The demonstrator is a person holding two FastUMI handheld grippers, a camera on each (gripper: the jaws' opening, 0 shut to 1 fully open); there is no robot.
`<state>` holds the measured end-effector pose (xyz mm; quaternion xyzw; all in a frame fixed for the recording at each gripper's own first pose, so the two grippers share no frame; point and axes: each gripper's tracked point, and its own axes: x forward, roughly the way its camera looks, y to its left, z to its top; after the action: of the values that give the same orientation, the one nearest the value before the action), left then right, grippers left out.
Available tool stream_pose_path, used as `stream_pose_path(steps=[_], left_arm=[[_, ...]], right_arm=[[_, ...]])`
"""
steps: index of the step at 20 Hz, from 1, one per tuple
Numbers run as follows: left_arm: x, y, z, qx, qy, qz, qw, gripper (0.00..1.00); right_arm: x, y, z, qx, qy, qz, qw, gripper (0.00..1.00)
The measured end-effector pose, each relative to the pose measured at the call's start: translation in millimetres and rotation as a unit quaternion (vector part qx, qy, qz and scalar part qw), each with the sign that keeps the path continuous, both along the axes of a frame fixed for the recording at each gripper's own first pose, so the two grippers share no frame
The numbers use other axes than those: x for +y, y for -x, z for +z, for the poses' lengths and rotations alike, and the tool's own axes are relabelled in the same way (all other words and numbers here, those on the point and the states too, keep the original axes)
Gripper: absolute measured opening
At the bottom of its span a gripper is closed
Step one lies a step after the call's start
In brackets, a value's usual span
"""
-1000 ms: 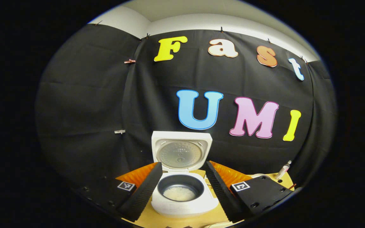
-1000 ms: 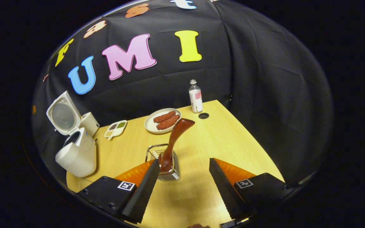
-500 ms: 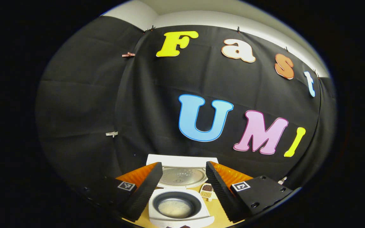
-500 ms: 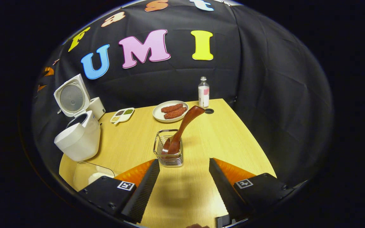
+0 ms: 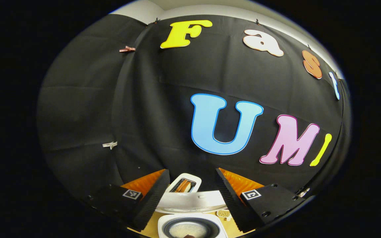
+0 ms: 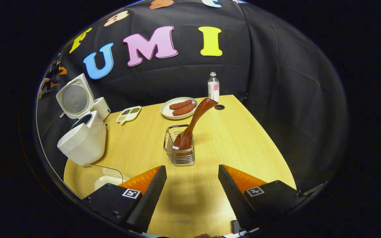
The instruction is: Close the left gripper, press the button to open the rice cooker; take a wooden spoon from the chopstick holder with the right hand, scoop a spoonful of rice and pour it into the rice cooker, then put the wooden spoon back into the chopstick holder.
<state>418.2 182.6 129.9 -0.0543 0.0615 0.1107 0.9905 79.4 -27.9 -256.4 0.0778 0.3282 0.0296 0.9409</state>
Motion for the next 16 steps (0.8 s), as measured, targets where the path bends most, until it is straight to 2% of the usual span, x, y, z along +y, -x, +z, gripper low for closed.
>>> stream_pose_path(steps=[6,8,12,16], left_arm=[[4.0,-47.3,-46.5,0.072,0.014,-0.016,0.997,0.95],[0.8,-51.8,-63.7,0.105,0.002,-0.021,0.994,0.95],[-9.6,-47.6,-77.7,0.140,0.009,-0.035,0.989,0.96],[-20.0,-25.7,-89.2,0.164,0.017,-0.041,0.986,1.00]], right_arm=[[-9.0,7.3,4.5,-0.008,0.006,-0.007,1.000,0.99],[-11.5,10.3,3.5,-0.007,0.007,-0.009,1.000,0.99],[-8.9,16.4,-1.1,-0.004,0.002,-0.011,1.000,0.99],[-4.0,20.7,1.2,-0.015,0.000,-0.009,1.000,0.99]])
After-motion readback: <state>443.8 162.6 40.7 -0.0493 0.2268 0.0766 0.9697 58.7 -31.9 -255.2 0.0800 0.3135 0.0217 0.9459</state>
